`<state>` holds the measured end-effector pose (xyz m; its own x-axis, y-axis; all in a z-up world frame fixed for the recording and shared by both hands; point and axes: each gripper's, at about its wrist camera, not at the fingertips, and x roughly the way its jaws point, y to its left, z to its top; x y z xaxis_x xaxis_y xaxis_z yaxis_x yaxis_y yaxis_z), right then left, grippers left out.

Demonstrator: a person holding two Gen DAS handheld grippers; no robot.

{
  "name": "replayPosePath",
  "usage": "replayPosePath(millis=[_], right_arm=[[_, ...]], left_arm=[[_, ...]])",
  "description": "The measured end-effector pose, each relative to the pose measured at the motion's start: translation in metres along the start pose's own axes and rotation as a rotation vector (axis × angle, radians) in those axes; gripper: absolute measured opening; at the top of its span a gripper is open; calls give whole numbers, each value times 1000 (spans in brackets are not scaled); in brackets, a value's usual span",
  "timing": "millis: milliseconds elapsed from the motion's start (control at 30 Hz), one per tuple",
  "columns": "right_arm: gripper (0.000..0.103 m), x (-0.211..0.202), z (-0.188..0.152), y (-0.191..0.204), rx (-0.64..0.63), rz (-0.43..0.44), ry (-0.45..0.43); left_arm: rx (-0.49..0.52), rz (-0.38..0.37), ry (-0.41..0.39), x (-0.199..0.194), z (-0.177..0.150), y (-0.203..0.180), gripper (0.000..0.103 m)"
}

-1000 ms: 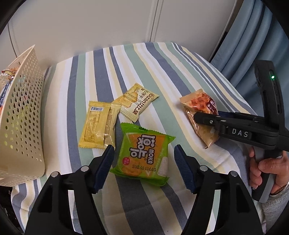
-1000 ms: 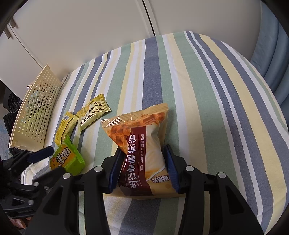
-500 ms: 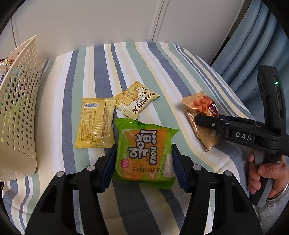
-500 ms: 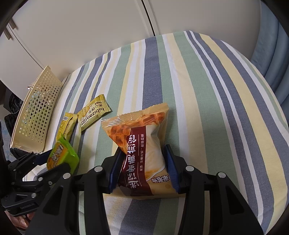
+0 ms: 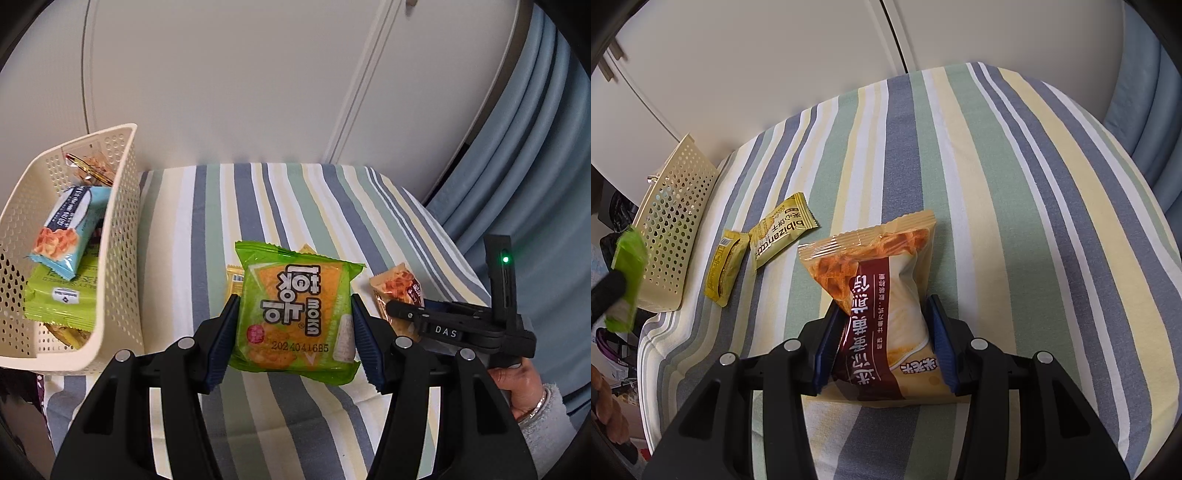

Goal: Organize snacks
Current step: 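Carry the green wafer pack in the left tool into the basket and release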

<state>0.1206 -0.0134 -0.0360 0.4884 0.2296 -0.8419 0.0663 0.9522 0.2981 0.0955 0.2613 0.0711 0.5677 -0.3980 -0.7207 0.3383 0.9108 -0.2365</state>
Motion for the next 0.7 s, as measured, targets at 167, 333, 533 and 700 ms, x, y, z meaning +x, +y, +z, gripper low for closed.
replayPosePath(millis=[167, 333, 533, 700], right_arm=[[46, 0, 0, 0, -1, -1, 0], [46, 0, 0, 0, -4, -4, 1], [46, 1, 0, 1, -13, -16, 3], [46, 1, 0, 3, -18, -25, 4]], left_arm=[[-50, 37, -73, -27, 9, 25, 60], [-123, 125, -144, -55, 15, 64, 60], [-222, 225, -203, -77, 16, 112, 60], [-291, 256, -207, -82, 8, 140, 62]])
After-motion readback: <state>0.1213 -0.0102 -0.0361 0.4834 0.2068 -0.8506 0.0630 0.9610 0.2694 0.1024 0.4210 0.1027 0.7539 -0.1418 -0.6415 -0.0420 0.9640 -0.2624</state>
